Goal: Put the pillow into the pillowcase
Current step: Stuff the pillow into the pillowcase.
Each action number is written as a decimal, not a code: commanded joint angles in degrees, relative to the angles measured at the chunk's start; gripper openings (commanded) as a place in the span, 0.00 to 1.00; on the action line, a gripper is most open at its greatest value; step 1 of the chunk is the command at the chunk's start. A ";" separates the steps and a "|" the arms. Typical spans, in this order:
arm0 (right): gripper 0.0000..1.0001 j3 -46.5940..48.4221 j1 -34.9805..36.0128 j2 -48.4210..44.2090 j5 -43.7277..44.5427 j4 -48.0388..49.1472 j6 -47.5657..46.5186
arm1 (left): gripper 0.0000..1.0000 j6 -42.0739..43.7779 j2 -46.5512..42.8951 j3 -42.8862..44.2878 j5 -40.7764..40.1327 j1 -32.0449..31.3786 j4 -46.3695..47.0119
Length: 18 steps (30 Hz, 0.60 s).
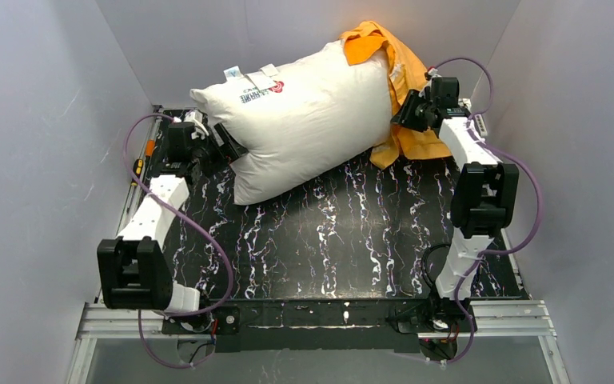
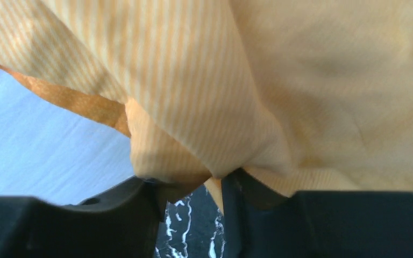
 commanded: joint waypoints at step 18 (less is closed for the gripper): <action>0.01 0.08 0.02 -15.08 -26.03 -1.06 8.28 | 0.00 -12.93 9.60 11.80 25.70 3.98 4.46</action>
